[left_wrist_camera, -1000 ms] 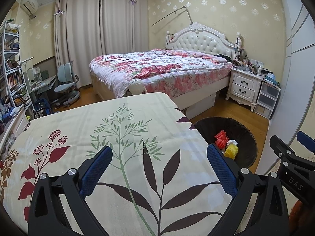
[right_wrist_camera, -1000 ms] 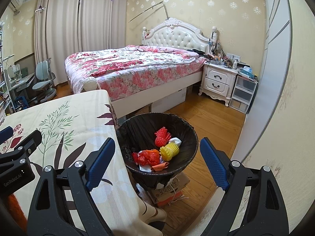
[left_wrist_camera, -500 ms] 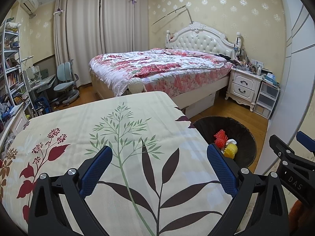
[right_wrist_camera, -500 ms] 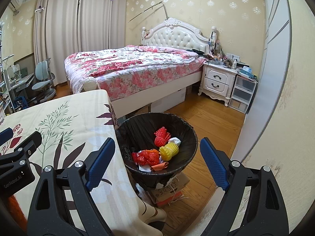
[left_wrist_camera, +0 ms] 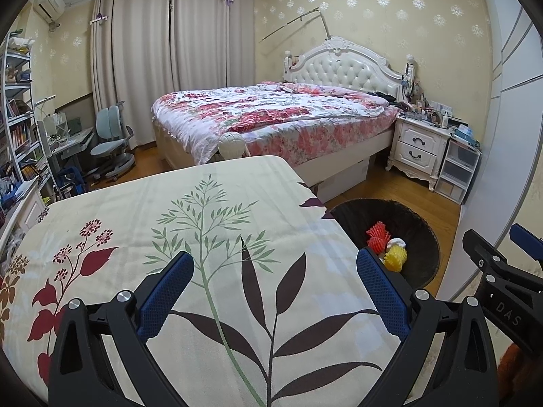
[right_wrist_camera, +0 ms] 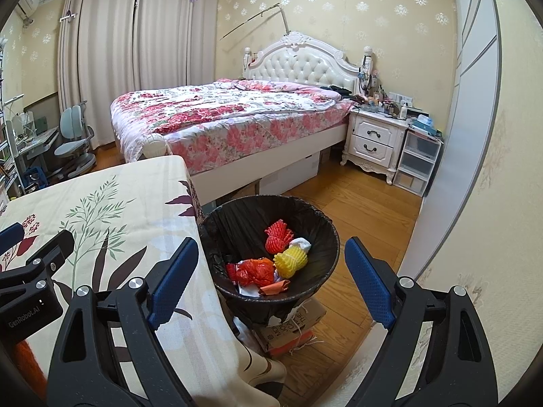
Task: Collect trash
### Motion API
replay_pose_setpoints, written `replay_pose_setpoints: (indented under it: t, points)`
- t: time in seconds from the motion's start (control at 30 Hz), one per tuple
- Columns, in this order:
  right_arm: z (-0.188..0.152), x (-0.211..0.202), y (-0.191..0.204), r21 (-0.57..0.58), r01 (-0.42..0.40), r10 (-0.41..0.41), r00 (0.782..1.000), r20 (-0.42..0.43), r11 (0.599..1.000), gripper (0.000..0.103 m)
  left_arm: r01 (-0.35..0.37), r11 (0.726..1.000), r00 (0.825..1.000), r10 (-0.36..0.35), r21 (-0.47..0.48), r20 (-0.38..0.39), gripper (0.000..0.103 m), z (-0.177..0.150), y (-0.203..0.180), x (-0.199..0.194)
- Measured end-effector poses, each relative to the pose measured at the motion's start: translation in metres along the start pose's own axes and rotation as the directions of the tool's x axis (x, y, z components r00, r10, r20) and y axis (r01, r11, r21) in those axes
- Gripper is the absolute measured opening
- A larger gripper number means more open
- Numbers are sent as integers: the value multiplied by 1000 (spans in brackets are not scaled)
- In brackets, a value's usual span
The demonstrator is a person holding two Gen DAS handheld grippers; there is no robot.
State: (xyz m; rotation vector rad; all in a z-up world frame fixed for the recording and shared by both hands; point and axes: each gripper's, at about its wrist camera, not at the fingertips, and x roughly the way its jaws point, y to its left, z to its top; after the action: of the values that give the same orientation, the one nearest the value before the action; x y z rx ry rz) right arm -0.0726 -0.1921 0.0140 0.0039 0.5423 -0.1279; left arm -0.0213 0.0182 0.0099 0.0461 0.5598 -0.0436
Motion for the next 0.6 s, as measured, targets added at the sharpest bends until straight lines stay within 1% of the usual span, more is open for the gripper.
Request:
replay_pose_setpoints:
  t: [0.3,0.6]
  points:
    - [0,0,0,0,0,0,1000,0,1000,86,7,1000,1000,-7,5,0,96,-4,-7,-4]
    - [0,-1,0,-3,-3,3,1000,0,1000,86,1,1000,1000,-1,14,27,96,-2,-11,-9]
